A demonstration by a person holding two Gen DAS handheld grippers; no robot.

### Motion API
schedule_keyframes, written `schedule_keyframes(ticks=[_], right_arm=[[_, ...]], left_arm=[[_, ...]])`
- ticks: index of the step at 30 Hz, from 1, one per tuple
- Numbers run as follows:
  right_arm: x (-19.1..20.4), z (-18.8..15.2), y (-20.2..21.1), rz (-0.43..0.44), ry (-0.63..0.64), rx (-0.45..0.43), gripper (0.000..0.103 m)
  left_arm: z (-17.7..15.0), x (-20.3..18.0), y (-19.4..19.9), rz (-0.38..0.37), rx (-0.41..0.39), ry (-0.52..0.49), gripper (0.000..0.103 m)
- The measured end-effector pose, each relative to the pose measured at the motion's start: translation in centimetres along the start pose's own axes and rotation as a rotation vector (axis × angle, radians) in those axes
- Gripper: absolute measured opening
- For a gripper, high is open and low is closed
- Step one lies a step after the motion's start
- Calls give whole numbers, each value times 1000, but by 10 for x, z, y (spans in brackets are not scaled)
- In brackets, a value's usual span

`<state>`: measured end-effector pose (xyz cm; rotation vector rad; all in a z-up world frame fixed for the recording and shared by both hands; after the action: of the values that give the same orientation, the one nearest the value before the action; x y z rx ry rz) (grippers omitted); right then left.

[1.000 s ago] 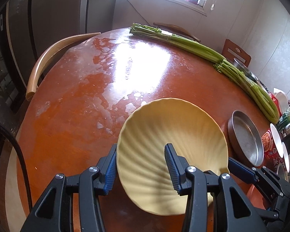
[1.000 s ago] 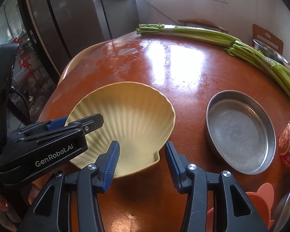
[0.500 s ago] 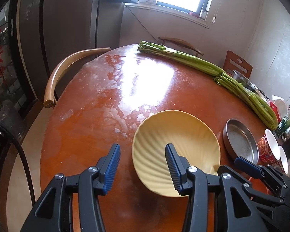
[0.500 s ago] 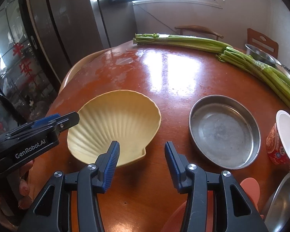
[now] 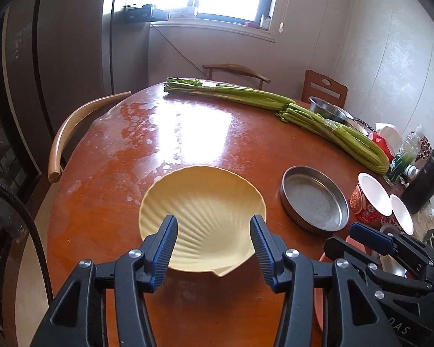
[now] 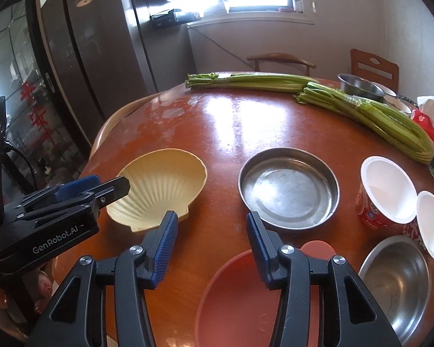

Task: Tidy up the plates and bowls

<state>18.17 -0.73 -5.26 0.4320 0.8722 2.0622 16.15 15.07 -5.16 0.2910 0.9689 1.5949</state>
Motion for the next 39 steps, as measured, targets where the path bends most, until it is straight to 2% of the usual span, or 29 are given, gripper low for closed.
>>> schedule_keyframes(ticks=[9, 21, 31, 39], right_arm=[[-24, -25, 32, -9, -29, -14, 51], [-47, -76, 67, -51, -73, 5, 51], [-52, -126, 75, -48, -113, 66, 51], [-50, -142, 80, -29, -102, 74, 51]], left_arm=[[-24, -39, -3, -28, 31, -61, 52], [-63, -88, -19, -52, 98, -180, 52], [-84, -101, -31, -46, 148, -223, 52], [-108, -97, -26, -27, 177, -226, 52]])
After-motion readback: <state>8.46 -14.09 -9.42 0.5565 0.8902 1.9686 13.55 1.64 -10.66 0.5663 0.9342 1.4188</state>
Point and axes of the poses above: each gripper's, at about its wrist camera, not at the fingertips, and y roughly against the way its jaws point, x to its left, z to its top, the point moved 10 cm from there along -y, roughly the way its jaws point, and after that the axes turned 15 degrees about y, right-handed, at the moved point
